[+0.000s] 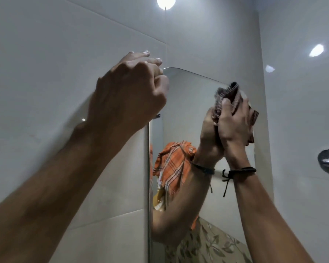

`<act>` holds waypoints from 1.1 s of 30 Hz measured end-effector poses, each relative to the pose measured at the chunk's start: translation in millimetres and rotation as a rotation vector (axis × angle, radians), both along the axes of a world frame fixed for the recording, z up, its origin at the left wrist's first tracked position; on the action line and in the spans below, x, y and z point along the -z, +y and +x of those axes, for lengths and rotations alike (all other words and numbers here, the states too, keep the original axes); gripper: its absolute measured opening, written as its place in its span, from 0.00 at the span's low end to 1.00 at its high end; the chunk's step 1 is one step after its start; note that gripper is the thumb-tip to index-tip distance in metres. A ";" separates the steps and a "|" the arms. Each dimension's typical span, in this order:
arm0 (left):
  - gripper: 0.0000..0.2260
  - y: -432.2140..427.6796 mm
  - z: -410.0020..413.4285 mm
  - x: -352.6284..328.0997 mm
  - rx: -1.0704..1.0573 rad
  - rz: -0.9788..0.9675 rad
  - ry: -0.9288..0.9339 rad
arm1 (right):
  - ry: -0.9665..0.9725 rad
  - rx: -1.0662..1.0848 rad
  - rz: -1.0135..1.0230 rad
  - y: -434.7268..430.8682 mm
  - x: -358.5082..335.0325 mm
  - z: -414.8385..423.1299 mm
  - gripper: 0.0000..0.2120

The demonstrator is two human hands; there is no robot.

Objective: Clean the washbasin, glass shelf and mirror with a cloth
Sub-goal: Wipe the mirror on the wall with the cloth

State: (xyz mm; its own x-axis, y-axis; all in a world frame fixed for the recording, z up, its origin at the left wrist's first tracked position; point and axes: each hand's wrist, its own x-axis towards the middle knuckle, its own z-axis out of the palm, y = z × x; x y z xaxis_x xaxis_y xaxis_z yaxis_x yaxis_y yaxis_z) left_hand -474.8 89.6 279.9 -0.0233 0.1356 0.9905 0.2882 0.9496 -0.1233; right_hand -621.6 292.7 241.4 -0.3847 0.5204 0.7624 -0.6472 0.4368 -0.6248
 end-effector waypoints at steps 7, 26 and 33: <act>0.21 1.3 2.0 -1.6 0.002 0.029 -0.015 | 0.309 0.006 0.460 -106.0 36.8 77.9 0.30; 0.18 1.8 4.6 1.1 -0.003 0.019 0.002 | -0.106 -0.051 -0.057 55.8 46.9 -41.3 0.38; 0.19 3.3 4.5 1.5 -0.013 0.001 0.000 | 0.080 -0.031 0.121 -6.8 62.4 9.9 0.33</act>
